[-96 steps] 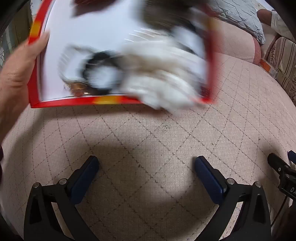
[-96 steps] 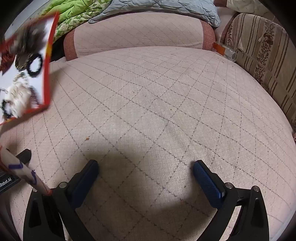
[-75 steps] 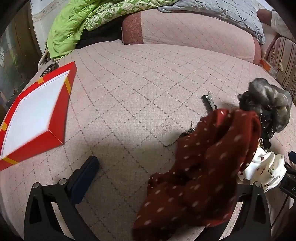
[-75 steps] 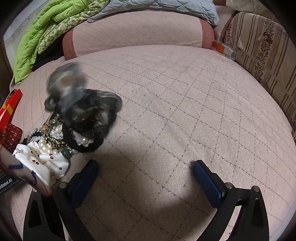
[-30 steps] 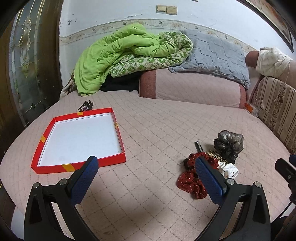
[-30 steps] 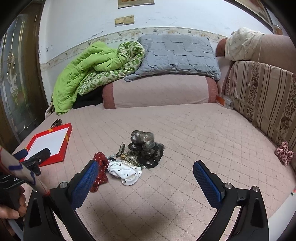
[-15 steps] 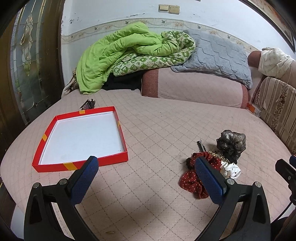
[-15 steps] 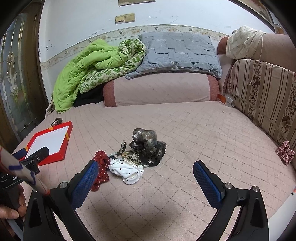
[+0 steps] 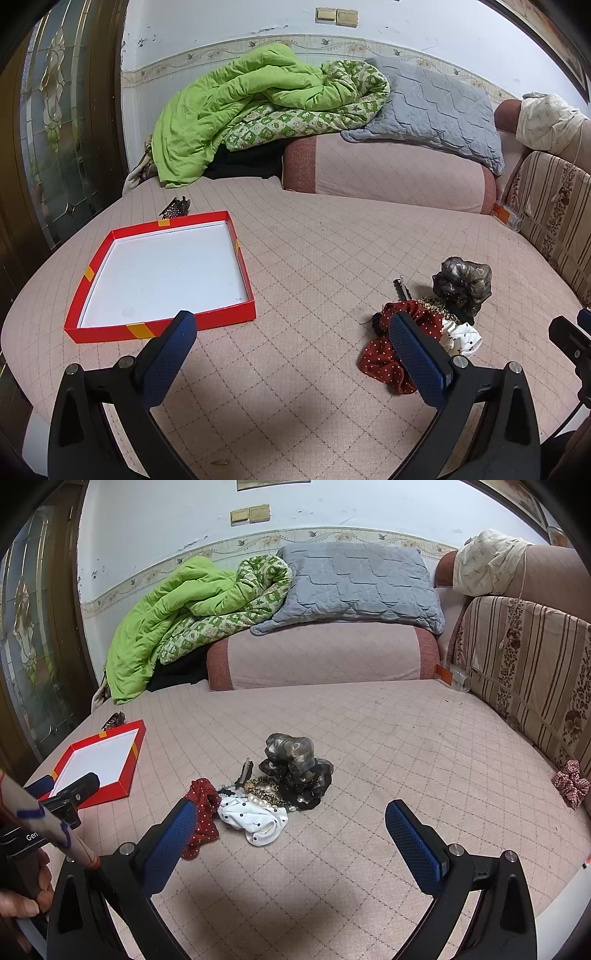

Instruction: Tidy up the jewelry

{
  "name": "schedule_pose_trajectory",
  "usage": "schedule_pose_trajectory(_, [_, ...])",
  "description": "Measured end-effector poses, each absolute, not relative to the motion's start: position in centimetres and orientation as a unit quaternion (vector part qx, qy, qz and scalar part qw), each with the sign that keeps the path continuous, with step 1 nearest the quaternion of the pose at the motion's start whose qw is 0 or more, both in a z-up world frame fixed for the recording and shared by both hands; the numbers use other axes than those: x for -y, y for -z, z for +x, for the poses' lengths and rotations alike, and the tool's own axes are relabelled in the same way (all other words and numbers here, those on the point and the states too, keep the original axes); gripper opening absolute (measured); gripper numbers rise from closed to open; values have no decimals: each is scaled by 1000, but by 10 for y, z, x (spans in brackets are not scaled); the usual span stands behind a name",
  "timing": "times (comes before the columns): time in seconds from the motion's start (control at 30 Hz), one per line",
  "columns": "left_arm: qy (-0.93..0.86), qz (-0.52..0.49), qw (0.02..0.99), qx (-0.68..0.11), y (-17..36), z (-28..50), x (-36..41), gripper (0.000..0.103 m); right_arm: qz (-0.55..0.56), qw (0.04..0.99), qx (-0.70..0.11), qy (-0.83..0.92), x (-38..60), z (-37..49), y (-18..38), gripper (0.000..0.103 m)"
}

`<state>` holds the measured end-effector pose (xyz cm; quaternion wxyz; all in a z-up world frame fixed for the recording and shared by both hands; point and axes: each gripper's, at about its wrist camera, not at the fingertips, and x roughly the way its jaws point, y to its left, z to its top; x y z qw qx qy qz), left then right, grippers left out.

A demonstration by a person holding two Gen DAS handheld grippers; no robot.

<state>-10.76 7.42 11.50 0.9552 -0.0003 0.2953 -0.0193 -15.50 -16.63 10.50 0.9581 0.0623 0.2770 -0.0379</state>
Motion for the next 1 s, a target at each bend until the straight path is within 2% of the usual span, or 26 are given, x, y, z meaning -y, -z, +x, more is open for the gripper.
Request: schedule_pose_trajectory(1.0, [17,-1,953,-303,-109,-106,-77,103,61,958,-278,37,165,-154,-104,103])
